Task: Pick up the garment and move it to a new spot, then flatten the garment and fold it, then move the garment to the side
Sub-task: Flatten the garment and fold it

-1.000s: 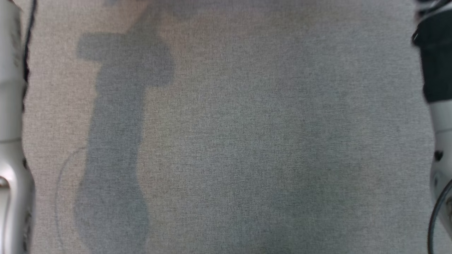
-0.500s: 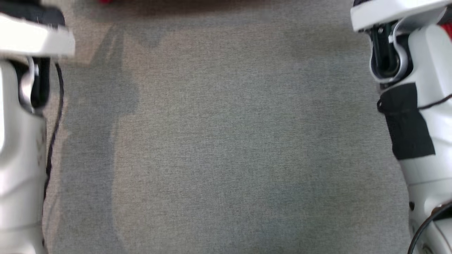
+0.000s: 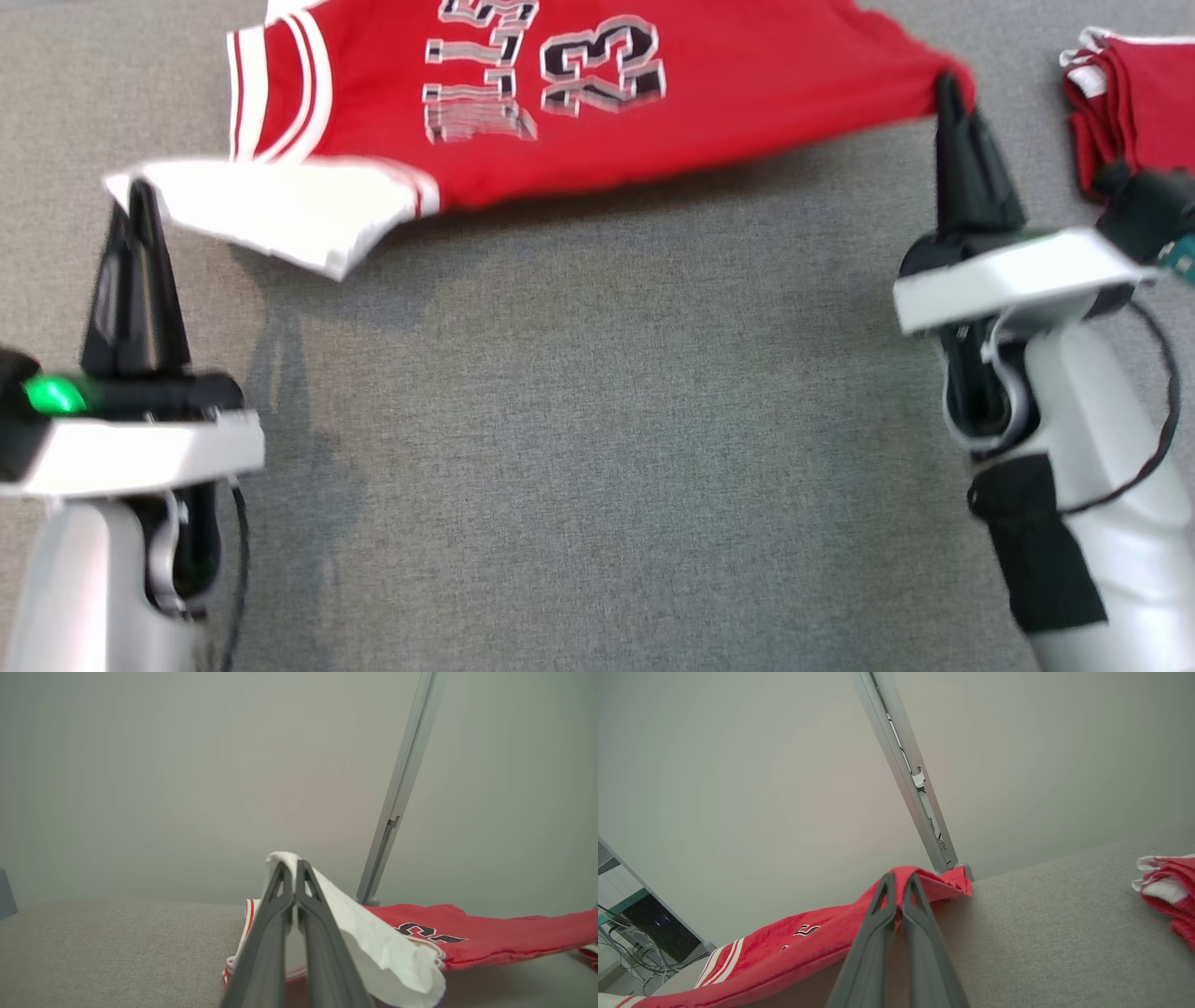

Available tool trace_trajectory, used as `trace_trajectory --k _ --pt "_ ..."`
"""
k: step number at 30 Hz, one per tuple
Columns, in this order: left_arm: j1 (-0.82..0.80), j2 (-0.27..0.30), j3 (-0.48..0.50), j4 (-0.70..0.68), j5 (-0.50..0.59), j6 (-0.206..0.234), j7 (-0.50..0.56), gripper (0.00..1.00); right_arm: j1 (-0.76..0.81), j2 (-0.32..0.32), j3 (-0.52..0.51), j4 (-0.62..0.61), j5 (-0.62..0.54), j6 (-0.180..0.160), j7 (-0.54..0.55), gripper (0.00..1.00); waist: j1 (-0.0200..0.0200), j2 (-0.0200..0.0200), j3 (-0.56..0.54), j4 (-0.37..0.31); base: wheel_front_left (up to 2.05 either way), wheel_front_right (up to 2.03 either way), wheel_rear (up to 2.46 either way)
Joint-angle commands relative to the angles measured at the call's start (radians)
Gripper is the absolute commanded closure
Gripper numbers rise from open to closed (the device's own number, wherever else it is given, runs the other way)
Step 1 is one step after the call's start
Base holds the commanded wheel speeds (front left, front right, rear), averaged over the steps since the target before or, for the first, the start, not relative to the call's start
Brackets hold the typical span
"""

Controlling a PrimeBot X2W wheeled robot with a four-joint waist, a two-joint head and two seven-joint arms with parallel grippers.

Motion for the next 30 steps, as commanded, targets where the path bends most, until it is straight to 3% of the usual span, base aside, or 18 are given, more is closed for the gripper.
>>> trace_trajectory --k 1,12,30 --pt "0.031 -0.006 0.009 -0.020 -0.003 0.005 -0.001 1.00 0.032 -0.004 0.009 -0.015 -0.005 0.000 -0.007 1.00 0.0000 0.0000 -0.018 -0.002 0.00 0.00 0.00" --pt "0.381 -0.104 -0.006 -0.146 -0.011 0.013 -0.001 1.00 0.336 -0.013 0.011 -0.166 -0.029 0.000 -0.007 1.00 0.0000 0.0000 -0.118 0.016 0.00 0.00 0.00" --pt "0.677 -0.116 -0.062 -0.201 -0.056 0.023 -0.001 1.00 0.637 -0.017 0.014 -0.302 -0.035 0.000 -0.007 1.00 0.0000 0.0000 -0.212 0.021 0.00 0.00 0.00"
